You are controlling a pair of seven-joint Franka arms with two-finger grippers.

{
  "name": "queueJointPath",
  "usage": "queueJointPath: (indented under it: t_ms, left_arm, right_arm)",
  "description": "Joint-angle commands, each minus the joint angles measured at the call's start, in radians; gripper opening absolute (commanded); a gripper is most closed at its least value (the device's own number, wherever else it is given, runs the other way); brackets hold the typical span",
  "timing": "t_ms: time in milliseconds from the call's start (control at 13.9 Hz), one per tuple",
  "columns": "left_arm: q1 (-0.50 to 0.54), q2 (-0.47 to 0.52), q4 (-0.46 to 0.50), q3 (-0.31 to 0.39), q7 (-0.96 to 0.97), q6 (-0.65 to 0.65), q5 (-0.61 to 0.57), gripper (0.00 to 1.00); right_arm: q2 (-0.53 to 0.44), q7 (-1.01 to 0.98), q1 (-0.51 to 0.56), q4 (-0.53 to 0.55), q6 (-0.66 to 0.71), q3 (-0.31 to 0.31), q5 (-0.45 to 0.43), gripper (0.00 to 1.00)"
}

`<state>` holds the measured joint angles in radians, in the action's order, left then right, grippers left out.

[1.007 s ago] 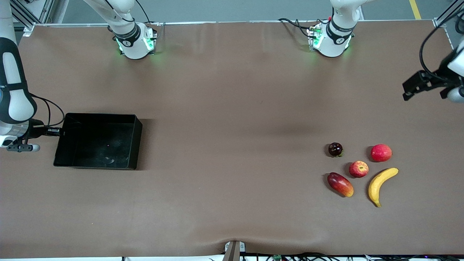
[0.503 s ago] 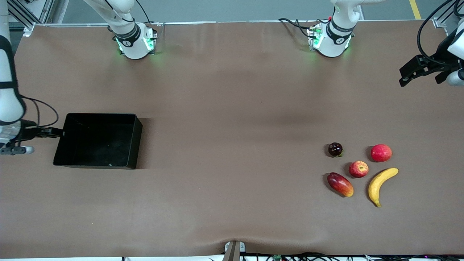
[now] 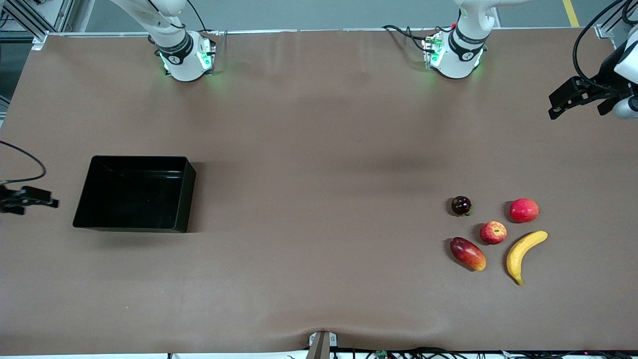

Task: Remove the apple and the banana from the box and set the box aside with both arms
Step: 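Drag the black tray away from the fruits with the right gripper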

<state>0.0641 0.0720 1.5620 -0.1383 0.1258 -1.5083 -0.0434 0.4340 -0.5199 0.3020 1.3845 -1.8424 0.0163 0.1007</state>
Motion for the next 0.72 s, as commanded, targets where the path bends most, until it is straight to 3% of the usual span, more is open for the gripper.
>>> queueJointPath:
  t_ms: [0,216,431,647]
  left_arm:
    - [-0.001,0.012,0.020,-0.004,0.009,-0.015,0.020,1.00]
    - [-0.001,0.012,0.020,-0.011,0.003,-0.012,0.019,1.00]
    - [-0.004,0.006,0.024,-0.012,-0.006,-0.009,0.017,1.00]
    - [-0.004,0.011,0.023,-0.020,-0.009,-0.006,0.014,1.00]
  right_arm:
    - [-0.014,-0.006,-0.027,-0.110,0.101,-0.003,-0.025,1.00]
    - [-0.030,-0.006,-0.040,-0.162,0.179,-0.002,-0.009,1.00]
    - [-0.110,0.012,-0.058,-0.160,0.273,-0.006,0.004,1.00]
    - [-0.176,0.203,-0.127,-0.151,0.394,0.008,-0.012,1.00]
